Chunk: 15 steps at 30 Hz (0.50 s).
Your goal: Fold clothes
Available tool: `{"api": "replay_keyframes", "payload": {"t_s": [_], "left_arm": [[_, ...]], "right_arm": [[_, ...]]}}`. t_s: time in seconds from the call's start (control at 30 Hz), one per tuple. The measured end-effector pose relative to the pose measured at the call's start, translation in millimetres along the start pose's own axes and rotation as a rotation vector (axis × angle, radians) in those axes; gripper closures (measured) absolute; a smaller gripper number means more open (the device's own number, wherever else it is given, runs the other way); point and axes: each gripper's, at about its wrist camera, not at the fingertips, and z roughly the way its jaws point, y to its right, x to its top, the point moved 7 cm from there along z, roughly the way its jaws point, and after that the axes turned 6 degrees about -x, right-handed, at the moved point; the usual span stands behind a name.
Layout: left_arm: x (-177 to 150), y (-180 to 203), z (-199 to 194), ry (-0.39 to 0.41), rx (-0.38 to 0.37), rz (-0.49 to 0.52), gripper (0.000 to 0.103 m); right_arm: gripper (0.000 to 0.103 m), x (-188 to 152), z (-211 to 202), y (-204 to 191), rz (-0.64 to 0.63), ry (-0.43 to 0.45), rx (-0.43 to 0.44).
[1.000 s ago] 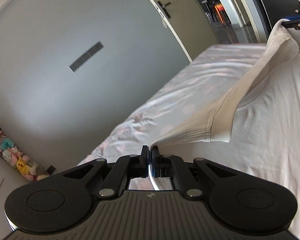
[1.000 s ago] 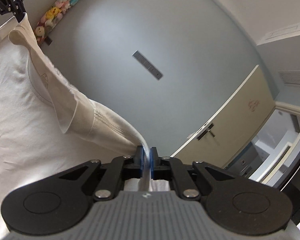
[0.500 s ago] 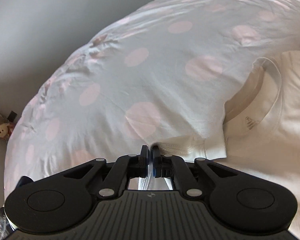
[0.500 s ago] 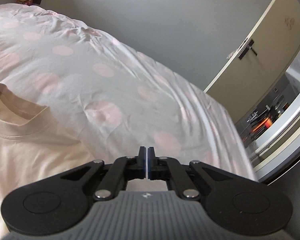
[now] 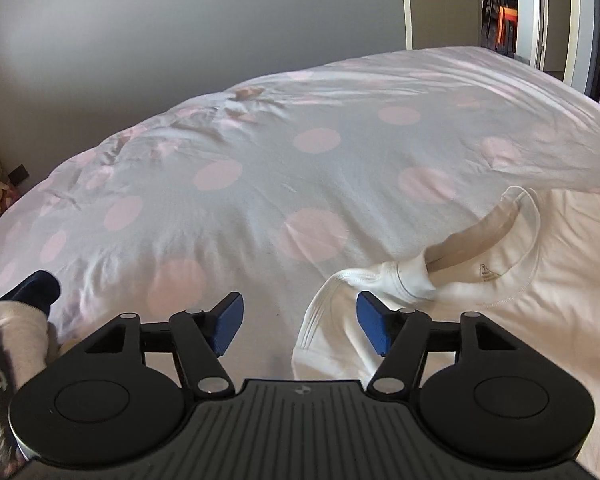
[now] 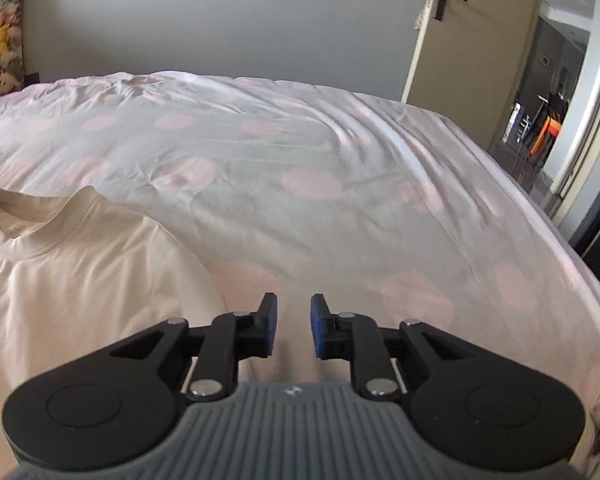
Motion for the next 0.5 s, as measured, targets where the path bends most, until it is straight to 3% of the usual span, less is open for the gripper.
{"api": "replay_keyframes", "payload": {"t_s": [0.17,0.37,0.5], "left_arm": [[-43.1,-9.7,-31.7,-0.032,0.015,-0.069,0.039],[-84.4,-9.4,-59.2,-0.077,0.015,-0.111,0.038],[-99.9,-5.8,-69.1,-0.096,0.01,-0.106,0.038]], "right_arm": [[0.064,-33.9,-18.5,33.3,0.188,-0.059,0.03],[0.067,-61.0,-19.7,59.2,0.419,-0.085,0.084],[0.067,-65.4,-9.7,51.0,0.501,-0.104,0.144]]}}
